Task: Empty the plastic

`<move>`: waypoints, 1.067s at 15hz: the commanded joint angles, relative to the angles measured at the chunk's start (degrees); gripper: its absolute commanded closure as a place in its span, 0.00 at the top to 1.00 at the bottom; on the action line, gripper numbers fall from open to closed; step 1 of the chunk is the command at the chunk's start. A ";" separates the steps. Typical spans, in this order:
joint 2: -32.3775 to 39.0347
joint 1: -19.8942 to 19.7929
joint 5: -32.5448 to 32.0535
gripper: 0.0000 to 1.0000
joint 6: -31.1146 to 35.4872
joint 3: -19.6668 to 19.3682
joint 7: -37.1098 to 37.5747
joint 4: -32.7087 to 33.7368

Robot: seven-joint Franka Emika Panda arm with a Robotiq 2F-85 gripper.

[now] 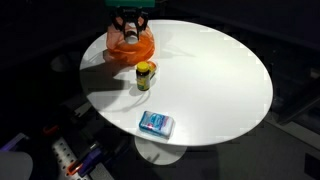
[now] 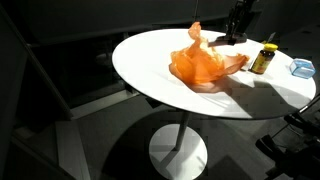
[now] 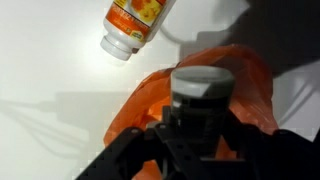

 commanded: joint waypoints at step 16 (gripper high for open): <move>-8.78 -9.05 -6.27 0.25 11.44 -16.24 14.11 -14.49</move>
